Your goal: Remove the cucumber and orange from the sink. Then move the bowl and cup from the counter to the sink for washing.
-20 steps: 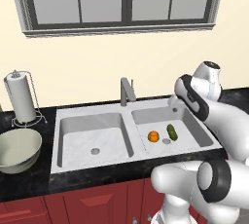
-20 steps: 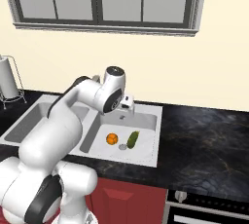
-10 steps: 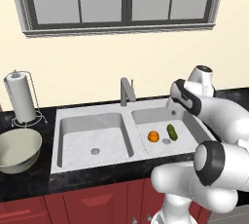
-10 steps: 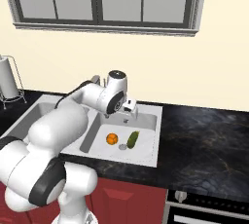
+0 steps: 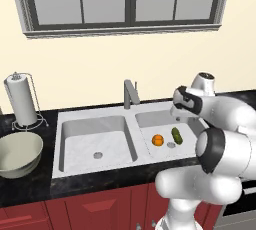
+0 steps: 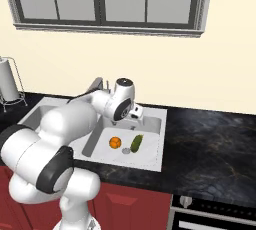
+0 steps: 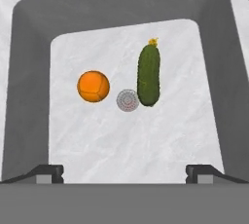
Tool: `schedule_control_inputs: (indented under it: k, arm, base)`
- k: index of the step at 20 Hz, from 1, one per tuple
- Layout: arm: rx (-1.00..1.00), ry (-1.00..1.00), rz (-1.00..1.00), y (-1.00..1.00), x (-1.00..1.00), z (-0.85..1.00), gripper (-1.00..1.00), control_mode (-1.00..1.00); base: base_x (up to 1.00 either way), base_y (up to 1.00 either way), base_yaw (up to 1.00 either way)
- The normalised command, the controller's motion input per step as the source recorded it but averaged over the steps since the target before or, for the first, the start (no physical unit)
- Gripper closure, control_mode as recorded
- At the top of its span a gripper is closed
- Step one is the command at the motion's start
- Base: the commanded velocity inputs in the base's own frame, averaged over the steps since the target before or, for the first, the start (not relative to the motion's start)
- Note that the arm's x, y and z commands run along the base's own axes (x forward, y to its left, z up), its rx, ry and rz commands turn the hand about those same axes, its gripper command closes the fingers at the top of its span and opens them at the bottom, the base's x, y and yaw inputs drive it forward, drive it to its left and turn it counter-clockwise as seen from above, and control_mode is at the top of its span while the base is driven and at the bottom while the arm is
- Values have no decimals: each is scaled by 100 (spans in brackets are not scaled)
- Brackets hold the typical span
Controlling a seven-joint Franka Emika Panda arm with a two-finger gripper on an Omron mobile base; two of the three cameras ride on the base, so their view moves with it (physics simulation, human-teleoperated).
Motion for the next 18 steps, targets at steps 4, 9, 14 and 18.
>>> schedule_control_inputs:
  k: [4, 9, 14, 18]
  arm:
    - [-1, 0, 0, -10, 20, -26, -100, -100]
    - [-5, 0, 0, -8, 21, -23, -100, -100]
    - [-3, 0, 0, -7, 19, -23, -100, -100]
    - [0, 0, 0, -5, 20, -24, -100, -100]
  base:
    - [0, 0, 0]
    - [0, 0, 0]
    - [0, 0, 0]
    - [0, 0, 0]
